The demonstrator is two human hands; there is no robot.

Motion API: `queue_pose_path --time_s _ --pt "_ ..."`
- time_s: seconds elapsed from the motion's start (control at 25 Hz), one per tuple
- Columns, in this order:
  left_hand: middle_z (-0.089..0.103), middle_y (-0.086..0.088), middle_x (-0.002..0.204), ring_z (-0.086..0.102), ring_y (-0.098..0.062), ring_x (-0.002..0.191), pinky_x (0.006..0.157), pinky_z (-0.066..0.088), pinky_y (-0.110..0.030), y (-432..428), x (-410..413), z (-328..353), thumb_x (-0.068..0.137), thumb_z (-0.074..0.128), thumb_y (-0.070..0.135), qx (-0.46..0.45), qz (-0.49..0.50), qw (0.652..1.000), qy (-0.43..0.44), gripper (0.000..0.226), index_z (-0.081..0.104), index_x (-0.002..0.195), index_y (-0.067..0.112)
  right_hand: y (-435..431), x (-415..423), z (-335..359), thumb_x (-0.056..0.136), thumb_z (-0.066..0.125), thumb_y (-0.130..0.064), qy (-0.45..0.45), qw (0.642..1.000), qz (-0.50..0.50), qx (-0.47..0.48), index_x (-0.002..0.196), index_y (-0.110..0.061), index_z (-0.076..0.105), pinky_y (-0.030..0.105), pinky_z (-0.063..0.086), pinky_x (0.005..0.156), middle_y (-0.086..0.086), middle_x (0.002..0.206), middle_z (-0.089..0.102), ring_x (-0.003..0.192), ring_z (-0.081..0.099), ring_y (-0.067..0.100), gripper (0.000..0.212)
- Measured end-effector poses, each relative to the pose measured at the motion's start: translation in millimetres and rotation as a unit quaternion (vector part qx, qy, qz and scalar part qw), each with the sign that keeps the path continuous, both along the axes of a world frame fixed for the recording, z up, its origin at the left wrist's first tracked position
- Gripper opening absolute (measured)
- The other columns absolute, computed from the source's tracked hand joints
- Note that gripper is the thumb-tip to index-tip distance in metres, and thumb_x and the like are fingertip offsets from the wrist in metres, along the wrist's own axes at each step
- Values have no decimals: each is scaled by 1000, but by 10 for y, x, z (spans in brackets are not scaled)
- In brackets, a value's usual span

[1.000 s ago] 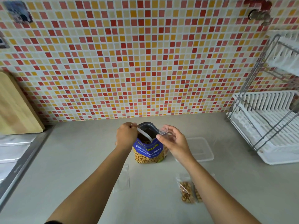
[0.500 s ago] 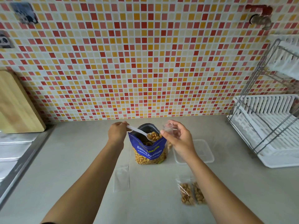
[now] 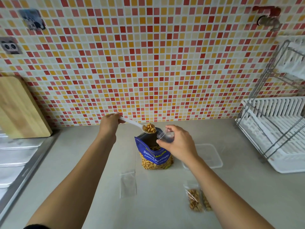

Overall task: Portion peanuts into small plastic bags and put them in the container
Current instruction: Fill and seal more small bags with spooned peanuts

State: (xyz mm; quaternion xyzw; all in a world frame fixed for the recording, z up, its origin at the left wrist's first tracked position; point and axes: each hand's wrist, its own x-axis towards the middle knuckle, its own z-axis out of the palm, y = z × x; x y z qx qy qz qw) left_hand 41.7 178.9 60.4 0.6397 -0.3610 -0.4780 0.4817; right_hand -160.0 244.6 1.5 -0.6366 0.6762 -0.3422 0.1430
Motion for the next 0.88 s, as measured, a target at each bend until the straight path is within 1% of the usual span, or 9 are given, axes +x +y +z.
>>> queue_pose_path --time_s 0.08,0.16,0.24,0.4,0.52,0.64,0.72,0.8,0.88 --pt "61 -16 116 60 -22 93 85 46 -34 13 -53 111 95 46 17 -32 -3 999 -23 15 56 100 7 -22 34 13 68 73 -52 0 1000 4 -4 120 -23 55 26 46 76 -6 113 63 97 59 14 62" --pt "64 -9 111 55 -10 78 63 39 -20 -16 -131 165 98 43 21 -54 -18 996 -73 25 60 108 7 -44 67 9 68 73 -53 -13 1000 11 -6 120 -23 55 29 49 78 -6 115 63 99 59 14 63" --pt "66 -6 101 57 -11 75 56 37 -18 -9 -230 226 98 41 23 -101 -44 983 -150 26 62 102 9 -56 95 11 68 73 -53 -27 999 13 -16 120 -23 55 34 53 80 -5 116 64 100 60 15 63" --pt "69 -8 82 58 -23 68 63 51 -37 35 -315 338 94 41 29 -251 -71 901 -347 30 66 92 12 -73 138 42 70 72 -52 -50 999 2 -22 122 -21 56 35 54 81 -4 117 64 100 62 16 62" --pt "65 -3 73 61 -34 80 71 52 -53 -21 -237 410 92 41 36 -299 -31 878 -372 32 65 90 15 -74 142 41 69 72 -52 -63 998 -9 -30 120 -24 56 36 54 81 -5 117 64 98 62 16 61" --pt "64 -1 76 61 -26 73 64 52 -39 -86 -170 292 95 41 36 -266 -7 901 -341 32 65 93 14 -44 98 27 68 73 -53 -72 996 -27 -48 116 -23 58 33 53 77 -7 110 66 94 63 15 58" --pt "67 -1 83 60 -18 68 60 50 -29 -73 -183 16 95 42 36 -191 -54 913 -356 32 66 96 15 -1 70 27 68 72 -56 -80 994 -46 -60 115 -24 57 34 54 76 -9 105 66 92 63 14 60" --pt "68 -2 93 62 -22 84 76 54 -41 -20 -255 -308 92 43 44 -118 -150 891 -411 31 66 97 24 42 46 44 68 70 -60 -85 991 -71 -76 115 -24 57 36 56 75 -10 102 66 90 63 12 61" --pt "65 0 108 55 -24 106 92 46 -54 97 -327 -463 92 46 46 -57 -211 855 -470 27 65 101 29 81 25 80 67 69 -60 -92 988 -84 -92 112 -23 58 35 56 73 -10 99 66 86 64 12 59"
